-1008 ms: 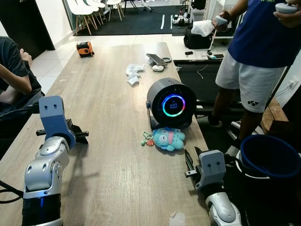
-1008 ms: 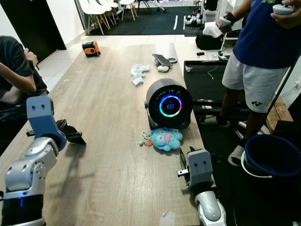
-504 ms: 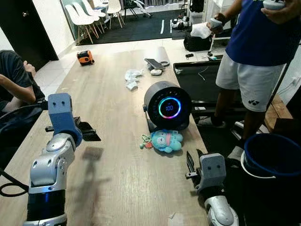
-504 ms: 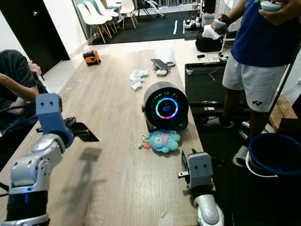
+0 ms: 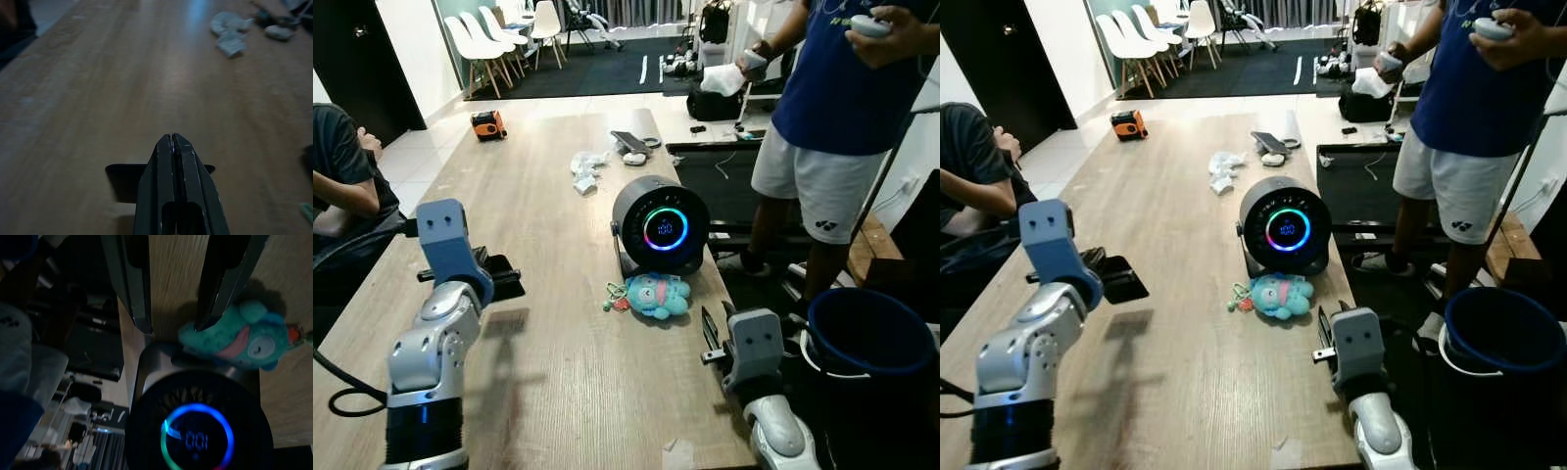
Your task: Hang keys on a hook
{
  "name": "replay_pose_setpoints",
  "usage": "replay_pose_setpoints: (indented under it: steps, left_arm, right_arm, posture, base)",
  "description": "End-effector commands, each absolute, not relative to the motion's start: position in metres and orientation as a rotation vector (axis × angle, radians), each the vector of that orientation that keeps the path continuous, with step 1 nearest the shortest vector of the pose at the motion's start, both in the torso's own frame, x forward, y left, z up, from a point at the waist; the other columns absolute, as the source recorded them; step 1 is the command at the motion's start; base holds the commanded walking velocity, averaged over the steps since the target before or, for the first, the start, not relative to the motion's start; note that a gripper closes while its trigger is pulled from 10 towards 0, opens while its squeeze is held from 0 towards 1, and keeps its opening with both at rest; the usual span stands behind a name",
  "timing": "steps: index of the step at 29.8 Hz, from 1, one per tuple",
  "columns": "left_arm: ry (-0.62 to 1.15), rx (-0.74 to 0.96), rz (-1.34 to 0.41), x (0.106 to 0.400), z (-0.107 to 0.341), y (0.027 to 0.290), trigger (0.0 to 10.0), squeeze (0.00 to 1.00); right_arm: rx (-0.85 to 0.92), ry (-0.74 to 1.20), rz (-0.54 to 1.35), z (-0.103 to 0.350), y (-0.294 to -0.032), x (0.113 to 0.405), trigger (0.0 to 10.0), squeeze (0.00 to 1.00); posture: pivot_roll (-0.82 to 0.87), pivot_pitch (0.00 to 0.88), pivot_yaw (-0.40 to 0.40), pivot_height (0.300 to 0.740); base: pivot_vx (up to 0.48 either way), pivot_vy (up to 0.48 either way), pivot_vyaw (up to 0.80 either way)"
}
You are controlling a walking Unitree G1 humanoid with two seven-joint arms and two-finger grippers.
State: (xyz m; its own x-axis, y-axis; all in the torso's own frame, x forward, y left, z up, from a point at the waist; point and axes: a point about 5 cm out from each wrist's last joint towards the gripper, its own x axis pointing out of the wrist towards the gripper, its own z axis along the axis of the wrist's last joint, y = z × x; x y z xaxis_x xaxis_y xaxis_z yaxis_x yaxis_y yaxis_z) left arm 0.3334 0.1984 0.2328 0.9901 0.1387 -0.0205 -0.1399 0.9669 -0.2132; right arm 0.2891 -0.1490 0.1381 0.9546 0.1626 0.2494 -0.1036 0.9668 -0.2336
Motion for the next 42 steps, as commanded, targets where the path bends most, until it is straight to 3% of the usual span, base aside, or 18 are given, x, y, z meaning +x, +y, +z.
replay_pose_setpoints:
  steps: [1,6,13,16,24,30,38,39,40,42]
  left_arm:
    - [-0.024,-0.236,0.131,0.334,0.238,0.195,10.0,0.00]
    - [-0.032,-0.235,0.118,0.335,0.239,0.186,10.0,0.00]
    - [-0.017,-0.002,0.117,0.333,0.232,0.186,10.0,0.00]
    - [-0.057,0.204,0.068,0.329,0.228,0.180,10.0,0.00]
    - [0.010,0.329,-0.020,0.326,0.210,0.168,10.0,0.00]
    - [0.068,0.357,-0.054,0.324,0.201,0.172,10.0,0.00]
    - [0.019,0.187,0.021,0.328,0.218,0.184,10.0,0.00]
    - [0.018,0.176,0.024,0.328,0.219,0.184,10.0,0.09]
    - [0.015,0.169,0.025,0.328,0.220,0.184,10.0,0.29]
    - [0.012,0.163,0.027,0.327,0.221,0.183,10.0,0.45]
  right_arm:
    - [-0.227,-0.260,0.150,0.135,-0.149,0.289,10.0,0.00]
    - [-0.244,-0.275,0.159,0.141,-0.153,0.295,10.0,0.00]
    - [-0.244,-0.281,0.178,0.143,-0.149,0.296,10.0,0.00]
    - [-0.232,-0.279,0.194,0.141,-0.143,0.296,10.0,0.00]
    - [-0.206,-0.277,0.210,0.139,-0.133,0.297,10.0,0.00]
    - [-0.198,-0.274,0.206,0.136,-0.132,0.296,10.0,0.00]
    - [-0.190,-0.270,0.195,0.135,-0.133,0.294,10.0,0.00]
    - [-0.190,-0.271,0.195,0.135,-0.133,0.295,10.0,0.00]
    - [-0.189,-0.271,0.196,0.135,-0.133,0.295,10.0,0.00]
    - [-0.188,-0.272,0.196,0.135,-0.132,0.296,10.0,0.00]
  posture:
    - [0.01,0.108,0.082,0.740]
    - [-0.01,0.099,0.062,0.740]
    - [0.00,0.099,0.055,0.740]
    - [0.01,0.101,0.056,0.740]
    - [0.04,0.103,0.074,0.740]
    - [0.04,0.110,0.084,0.740]
    - [0.04,0.116,0.084,0.740]
    - [0.04,0.117,0.083,0.740]
    - [0.04,0.116,0.083,0.740]
    - [0.04,0.117,0.083,0.740]
  base:
    - [0.000,0.000,0.00]
    - [0.000,0.000,0.00]
    - [0.000,0.000,0.00]
    - [0.000,0.000,0.00]
    - [0.000,0.000,0.00]
    - [0.000,0.000,0.00]
    - [0.000,0.000,0.00]
    - [0.000,0.000,0.00]
    - [0.000,0.000,0.00]
    - [0.000,0.000,0.00]
